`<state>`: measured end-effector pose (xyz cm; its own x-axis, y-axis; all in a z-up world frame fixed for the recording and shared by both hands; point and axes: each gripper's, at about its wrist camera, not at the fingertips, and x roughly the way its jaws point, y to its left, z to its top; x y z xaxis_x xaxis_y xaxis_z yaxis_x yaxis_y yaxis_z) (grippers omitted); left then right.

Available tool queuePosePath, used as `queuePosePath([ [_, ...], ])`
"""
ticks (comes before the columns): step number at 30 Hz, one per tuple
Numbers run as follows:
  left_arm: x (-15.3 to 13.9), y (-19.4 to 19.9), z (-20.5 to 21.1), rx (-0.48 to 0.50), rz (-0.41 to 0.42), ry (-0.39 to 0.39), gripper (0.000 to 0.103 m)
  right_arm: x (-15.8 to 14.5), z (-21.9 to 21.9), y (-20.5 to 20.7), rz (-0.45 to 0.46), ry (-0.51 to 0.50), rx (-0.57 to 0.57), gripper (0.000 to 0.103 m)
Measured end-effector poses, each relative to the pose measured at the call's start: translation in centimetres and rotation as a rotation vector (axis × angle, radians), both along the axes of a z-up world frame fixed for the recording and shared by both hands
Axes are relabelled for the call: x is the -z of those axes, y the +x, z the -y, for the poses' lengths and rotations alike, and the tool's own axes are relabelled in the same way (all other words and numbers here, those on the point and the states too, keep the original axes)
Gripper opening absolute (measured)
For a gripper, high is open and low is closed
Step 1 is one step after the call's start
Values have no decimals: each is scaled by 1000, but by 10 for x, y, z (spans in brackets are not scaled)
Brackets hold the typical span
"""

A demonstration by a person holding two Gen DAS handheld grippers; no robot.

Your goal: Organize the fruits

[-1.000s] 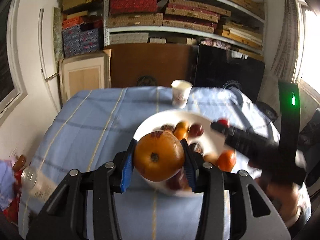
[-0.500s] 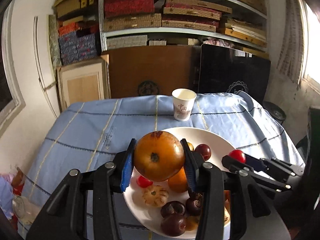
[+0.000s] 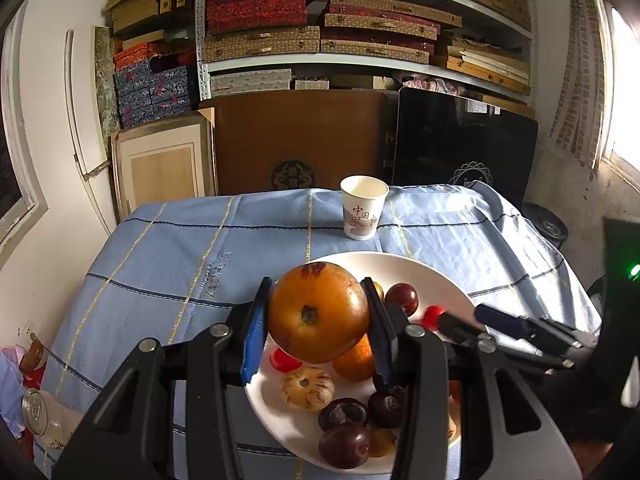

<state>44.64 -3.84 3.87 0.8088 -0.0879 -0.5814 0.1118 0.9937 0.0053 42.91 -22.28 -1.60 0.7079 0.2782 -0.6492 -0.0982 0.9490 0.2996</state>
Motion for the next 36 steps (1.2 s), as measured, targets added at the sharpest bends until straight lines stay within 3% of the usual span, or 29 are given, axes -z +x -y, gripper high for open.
queuePosePath([
  [6, 18, 14, 2, 19, -59, -11, 43, -19, 18, -9, 29, 37, 50, 52],
  [14, 48, 31, 6, 3, -133, 20, 44, -27, 11, -15, 47, 13, 23, 53],
  [16, 45, 28, 6, -17, -110, 35, 56, -27, 9, -16, 50, 7, 21, 53],
  [18, 36, 22, 6, -37, -64, 55, 74, -30, 9, -18, 59, 4, 22, 57],
  [21, 21, 9, 8, -54, -3, 79, 85, -37, 10, -24, 82, -1, 31, 65],
  [30, -25, -40, 12, -13, 113, 81, 98, -71, 9, -54, 176, -35, 22, 99],
  [36, -33, -64, 8, -9, 114, 100, 98, -81, 17, -74, 203, -37, 72, 99],
])
